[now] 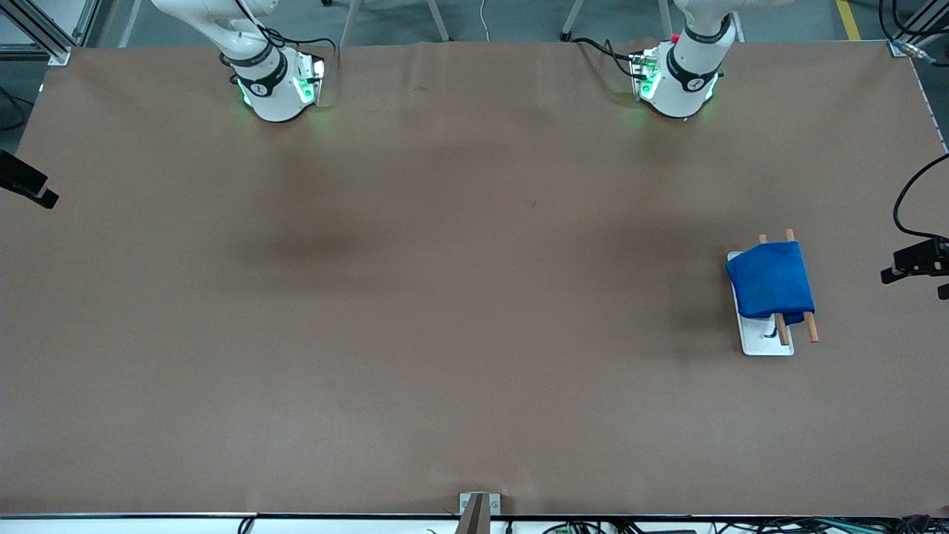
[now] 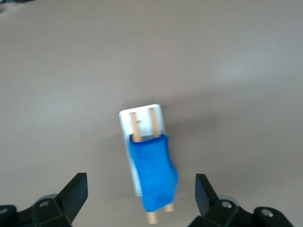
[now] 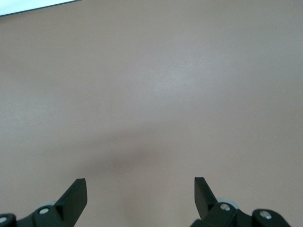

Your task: Right arm passes towel to left arm to hang

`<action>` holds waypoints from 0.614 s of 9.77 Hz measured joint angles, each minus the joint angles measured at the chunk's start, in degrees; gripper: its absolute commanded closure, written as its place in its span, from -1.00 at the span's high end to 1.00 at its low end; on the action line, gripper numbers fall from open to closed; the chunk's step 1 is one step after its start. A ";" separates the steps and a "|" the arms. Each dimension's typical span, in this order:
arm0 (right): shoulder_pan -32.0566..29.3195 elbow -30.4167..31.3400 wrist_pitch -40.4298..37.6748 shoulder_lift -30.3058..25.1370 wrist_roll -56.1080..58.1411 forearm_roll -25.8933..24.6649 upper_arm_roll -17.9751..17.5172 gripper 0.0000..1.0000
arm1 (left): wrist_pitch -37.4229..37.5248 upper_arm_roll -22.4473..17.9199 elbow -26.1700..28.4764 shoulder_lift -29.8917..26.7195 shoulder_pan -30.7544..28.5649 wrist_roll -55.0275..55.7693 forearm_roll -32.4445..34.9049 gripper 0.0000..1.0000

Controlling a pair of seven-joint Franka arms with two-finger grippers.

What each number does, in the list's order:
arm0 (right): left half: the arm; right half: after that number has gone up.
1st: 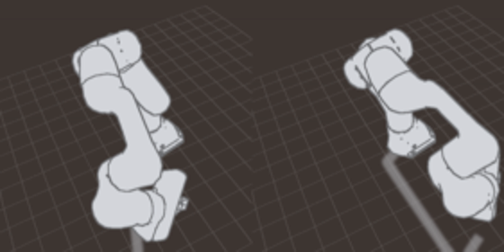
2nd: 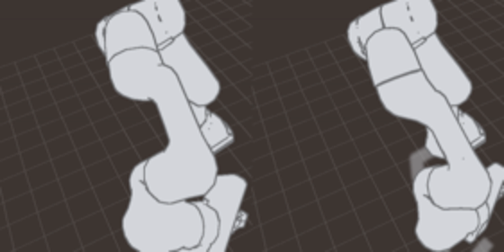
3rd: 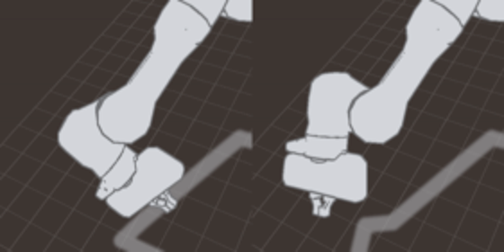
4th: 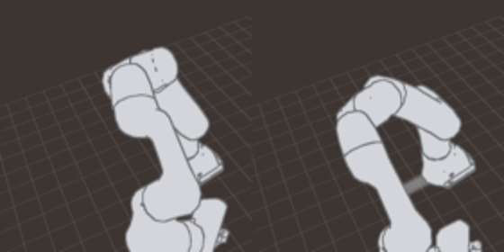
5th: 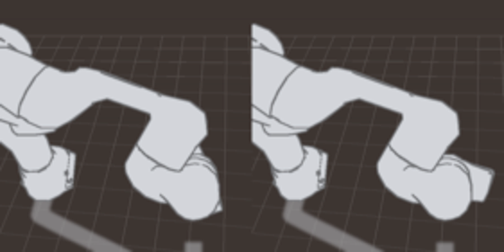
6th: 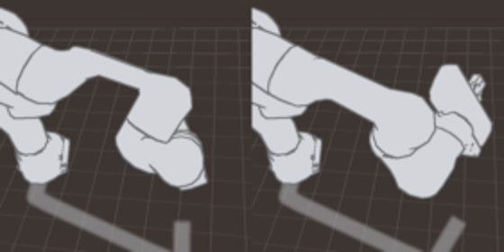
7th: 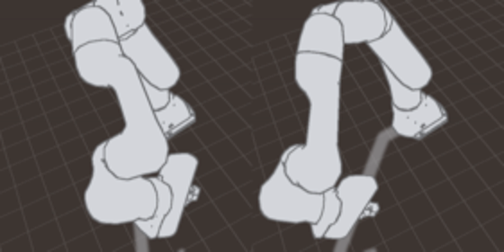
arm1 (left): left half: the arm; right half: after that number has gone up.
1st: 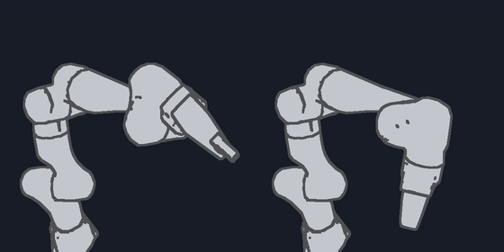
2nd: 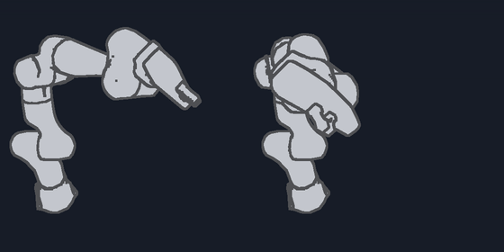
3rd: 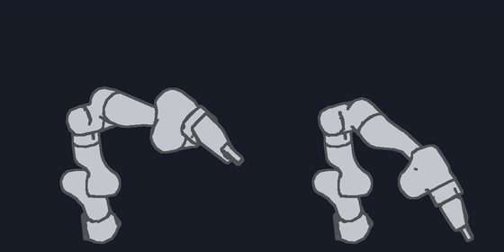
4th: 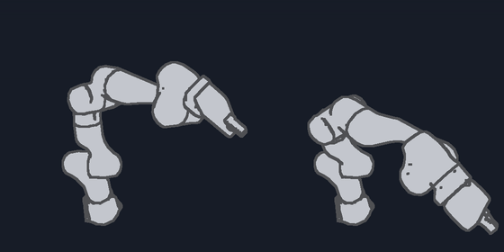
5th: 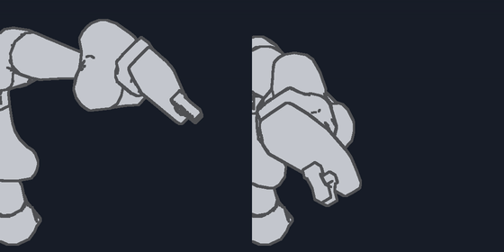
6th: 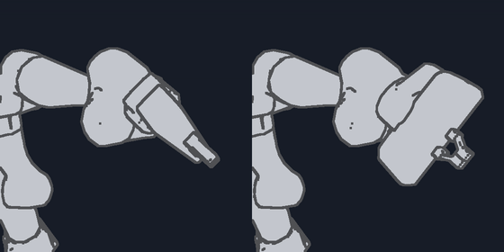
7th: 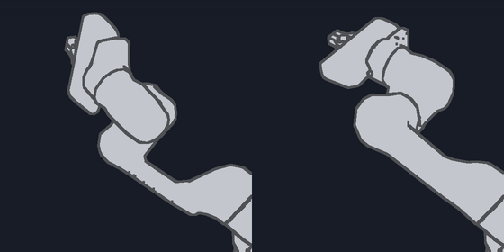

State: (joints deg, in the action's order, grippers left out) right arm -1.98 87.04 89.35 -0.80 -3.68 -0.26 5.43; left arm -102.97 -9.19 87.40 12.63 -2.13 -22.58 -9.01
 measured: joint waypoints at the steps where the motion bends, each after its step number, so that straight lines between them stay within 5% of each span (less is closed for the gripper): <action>1: 0.09 0.00 0.00 0.01 0.06 -0.01 0.01 1.00 | 0.12 4.69 1.95 -3.79 0.35 8.10 2.77 1.00; 3: 0.38 -0.01 0.00 0.03 0.06 -0.04 0.04 1.00 | 1.79 10.83 4.61 -10.02 1.10 16.88 5.25 1.00; 6: 0.37 -0.02 0.00 0.06 0.06 -0.06 0.17 1.00 | 9.20 11.74 2.48 -14.37 2.82 19.00 6.75 1.00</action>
State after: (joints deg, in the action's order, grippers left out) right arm -1.61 87.02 89.35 -0.74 -3.61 -0.32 5.60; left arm -93.76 2.56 89.88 -1.74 0.69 -3.58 -2.26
